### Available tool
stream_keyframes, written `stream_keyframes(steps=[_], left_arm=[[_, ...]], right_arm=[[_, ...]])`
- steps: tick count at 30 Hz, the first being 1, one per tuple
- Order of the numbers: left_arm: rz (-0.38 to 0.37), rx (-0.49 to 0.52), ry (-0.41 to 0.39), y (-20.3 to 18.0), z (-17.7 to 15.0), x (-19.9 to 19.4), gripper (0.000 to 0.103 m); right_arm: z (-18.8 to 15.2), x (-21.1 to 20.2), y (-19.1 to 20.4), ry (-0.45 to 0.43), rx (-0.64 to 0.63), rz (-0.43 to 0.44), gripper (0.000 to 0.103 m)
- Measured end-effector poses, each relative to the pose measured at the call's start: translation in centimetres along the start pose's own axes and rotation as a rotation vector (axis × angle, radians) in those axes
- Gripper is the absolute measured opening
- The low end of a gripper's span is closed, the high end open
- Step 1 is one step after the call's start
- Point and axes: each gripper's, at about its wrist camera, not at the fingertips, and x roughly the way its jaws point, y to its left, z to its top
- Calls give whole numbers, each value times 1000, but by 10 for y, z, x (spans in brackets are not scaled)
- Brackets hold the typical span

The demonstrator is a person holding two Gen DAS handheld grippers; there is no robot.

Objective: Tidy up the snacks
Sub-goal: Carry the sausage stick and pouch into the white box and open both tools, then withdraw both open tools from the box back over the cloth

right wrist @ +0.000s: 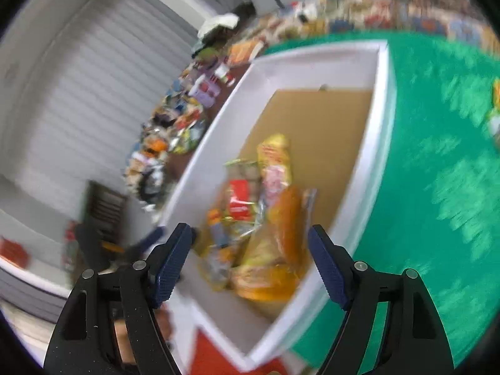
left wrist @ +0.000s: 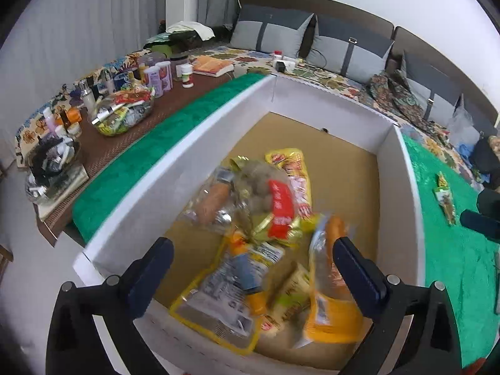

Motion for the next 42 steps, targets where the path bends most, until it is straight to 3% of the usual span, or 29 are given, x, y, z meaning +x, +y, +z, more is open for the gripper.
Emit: stream_keyframes(steps=[3, 7, 11, 15, 18, 23, 28, 31, 34, 38, 42], left_arm=[[-39, -17, -26, -13, -9, -11, 100], [-152, -12, -84, -59, -10, -36, 101], [-274, 48, -108, -127, -14, -52, 102], [-388, 156, -70, -207, -29, -48, 103], [-405, 246, 5, -265, -50, -22, 103], [-322, 358, 94, -342, -99, 48, 102], [-224, 479, 74, -393, -123, 93, 102], [-192, 560, 51, -409, -126, 103, 102], [-207, 601, 40, -417, -126, 105, 103], [-274, 519, 104, -406, -117, 117, 103], [-261, 518, 102, -406, -120, 114, 103]], right_arm=[[-16, -24, -25, -70, -47, -68, 80], [-57, -66, -91, -190, -83, -298, 80], [-119, -105, -194, -193, -2, -549, 80], [-171, -149, -266, -186, 75, -725, 80], [-194, -181, -304, -214, 107, -822, 80], [-192, -202, -333, -255, 141, -876, 80], [-186, -208, -343, -267, 185, -853, 80], [-188, -207, -343, -273, 196, -847, 80], [-188, -204, -339, -261, 188, -862, 81], [-187, -204, -341, -262, 196, -857, 83], [-187, -205, -342, -260, 200, -859, 85]])
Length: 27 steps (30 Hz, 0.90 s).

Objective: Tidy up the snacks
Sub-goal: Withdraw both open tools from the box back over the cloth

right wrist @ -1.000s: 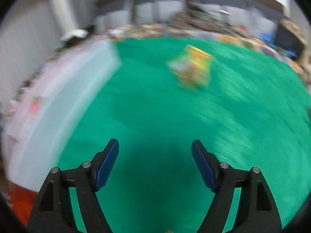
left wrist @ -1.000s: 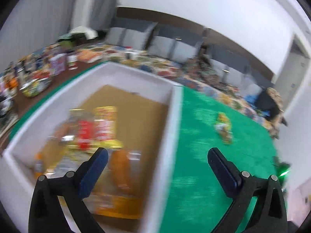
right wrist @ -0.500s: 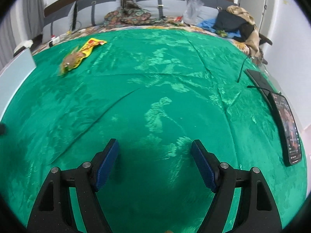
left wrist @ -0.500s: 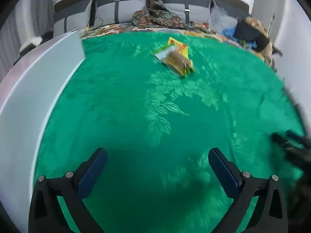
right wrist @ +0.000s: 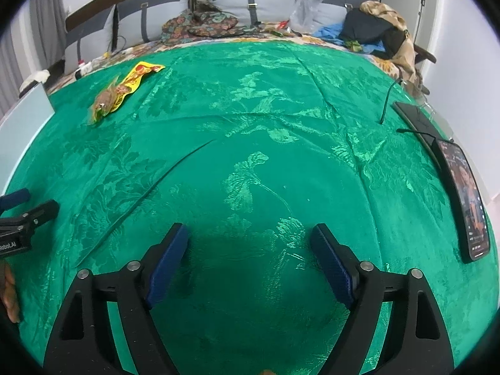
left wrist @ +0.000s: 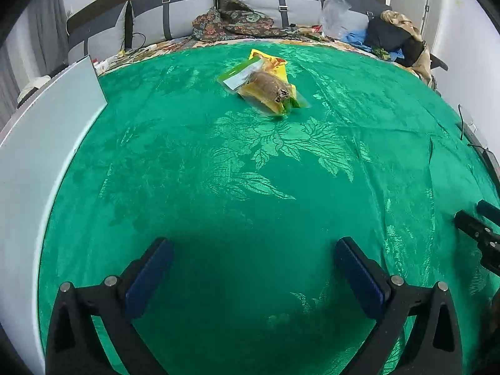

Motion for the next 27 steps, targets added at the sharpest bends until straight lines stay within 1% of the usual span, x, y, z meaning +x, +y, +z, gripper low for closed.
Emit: stream_keyframes(steps=[27], left_arm=[[-3, -1, 0, 0, 0, 0, 103]], right_arm=[[0, 0, -2, 0, 0, 0, 87]])
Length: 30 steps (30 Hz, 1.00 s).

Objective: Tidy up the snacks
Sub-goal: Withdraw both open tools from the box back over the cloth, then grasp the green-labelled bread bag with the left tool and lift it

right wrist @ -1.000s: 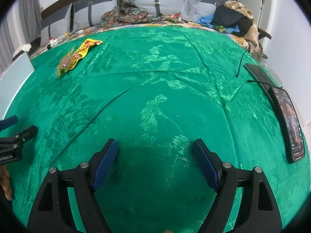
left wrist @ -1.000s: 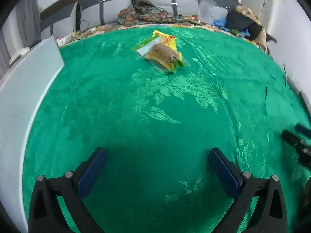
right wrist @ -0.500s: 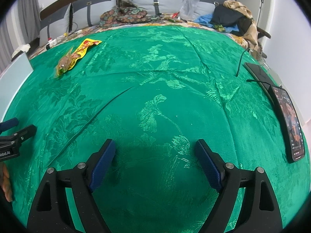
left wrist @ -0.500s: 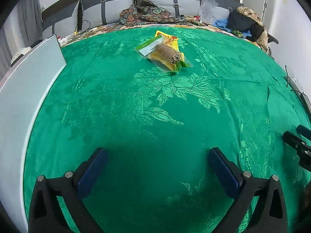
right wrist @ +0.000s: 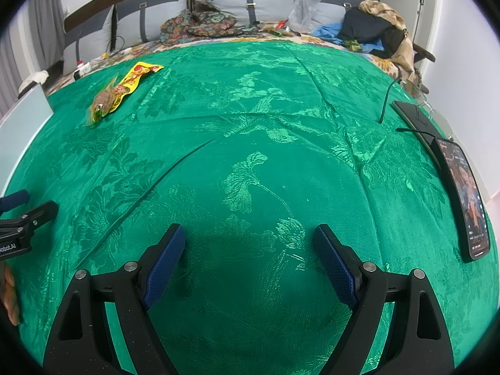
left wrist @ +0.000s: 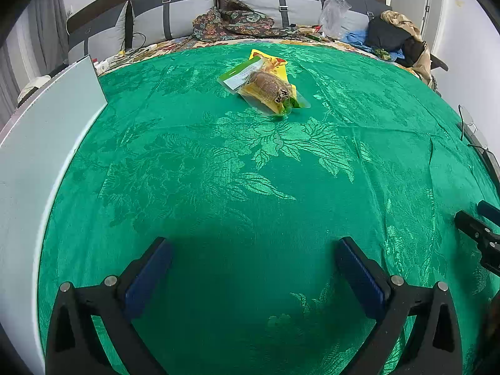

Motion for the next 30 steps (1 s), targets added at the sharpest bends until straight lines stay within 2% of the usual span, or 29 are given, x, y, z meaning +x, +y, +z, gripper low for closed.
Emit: stream_keyframes(steps=[2, 5, 6, 8, 9, 13, 16, 18, 20, 21, 22, 23, 26, 30], left_arm=[[-5, 3, 5, 0, 0, 0, 103], [-35, 23, 82, 3, 18, 7, 103], [-58, 3, 91, 7, 31, 10, 103], [-125, -49, 54, 16, 68, 11, 103], [-133, -58, 38, 17, 81, 13, 103], [-87, -110, 18, 22, 144, 37, 102], [-61, -167, 54, 23, 161, 64, 101], [-53, -177, 89, 20, 162, 80, 96], [-26, -148, 107, 15, 159, 93, 78], [-30, -141, 105, 14, 157, 95, 61], [-7, -119, 72, 12, 155, 91, 37], [-2, -111, 66, 13, 153, 90, 32], [-24, -137, 67, 27, 143, 80, 32], [-28, -120, 54, 48, 123, 52, 32]], right_arm=[[0, 0, 0, 0, 0, 0, 87], [0, 0, 0, 0, 0, 0, 87], [0, 0, 0, 0, 0, 1, 87], [0, 0, 0, 0, 0, 1, 87], [0, 0, 0, 0, 0, 2, 87], [0, 0, -1, 1, 1, 3, 88], [0, 0, -2, 1, 2, 4, 88], [0, 0, -2, 1, 2, 4, 88], [0, 0, -2, 1, 2, 4, 88], [0, 0, -2, 1, 2, 4, 88], [0, 0, -2, 1, 2, 3, 88], [0, 0, -2, 1, 2, 4, 88], [0, 0, -2, 1, 2, 3, 88], [0, 0, -2, 1, 2, 3, 88]])
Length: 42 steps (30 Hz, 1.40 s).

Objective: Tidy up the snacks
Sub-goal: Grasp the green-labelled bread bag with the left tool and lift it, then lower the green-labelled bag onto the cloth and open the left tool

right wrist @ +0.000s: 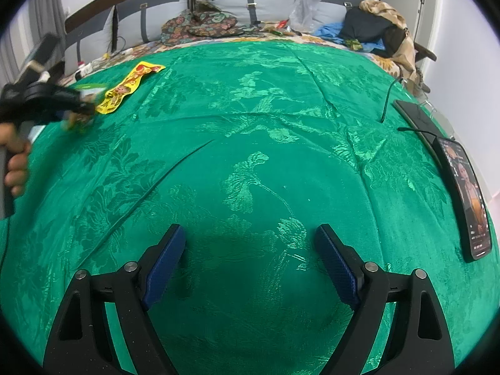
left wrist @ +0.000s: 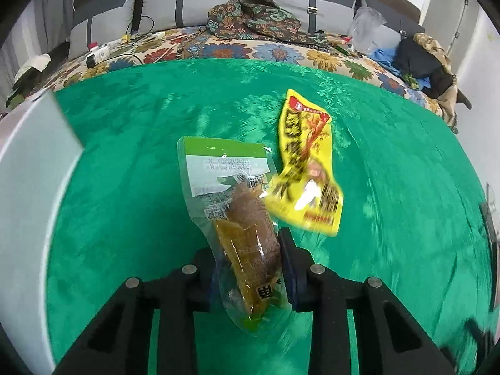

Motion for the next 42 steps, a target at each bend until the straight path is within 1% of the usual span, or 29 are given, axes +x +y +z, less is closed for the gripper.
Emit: stream_keyframes(steps=[2, 7, 11, 13, 14, 15, 16, 17, 19, 21, 22, 24, 25, 26, 30, 42], left_arm=[[2, 14, 0, 11, -13, -16, 32], [26, 88, 20, 35, -59, -57, 32], [58, 128, 34, 43, -95, -65, 32], [57, 119, 47, 45, -107, -60, 33], [59, 104, 37, 48, -112, -58, 39], [58, 91, 20, 47, -113, -58, 41], [58, 72, 4, 50, -115, -57, 51], [71, 60, -10, 51, -117, -56, 67], [81, 36, -8, 55, -118, -51, 84], [96, 48, -25, 57, -120, -50, 91], [104, 48, -27, 58, -120, -49, 96], [114, 32, -22, 63, -120, -46, 102], [103, 14, -17, 67, -119, -44, 103], [110, 7, -26, 69, -117, -42, 103], [116, 9, -68, 69, -122, -43, 103], [111, 7, -68, 71, -123, -43, 103]], right_arm=[[0, 0, 0, 0, 0, 0, 88], [0, 0, 0, 0, 0, 0, 88], [0, 0, 0, 0, 0, 0, 88], [0, 0, 0, 0, 0, 0, 88], [0, 0, 0, 0, 0, 0, 88], [0, 0, 0, 0, 0, 0, 88], [0, 0, 0, 0, 0, 1, 88], [0, 0, 0, 0, 0, 1, 88], [0, 1, 0, 0, 0, 1, 88], [0, 1, 0, 0, 0, 1, 88], [0, 1, 0, 0, 0, 1, 88], [0, 1, 0, 0, 0, 1, 88], [0, 1, 0, 0, 0, 1, 88], [0, 1, 0, 0, 0, 1, 88], [0, 1, 0, 0, 0, 1, 88], [-1, 1, 0, 2, -4, -2, 89]])
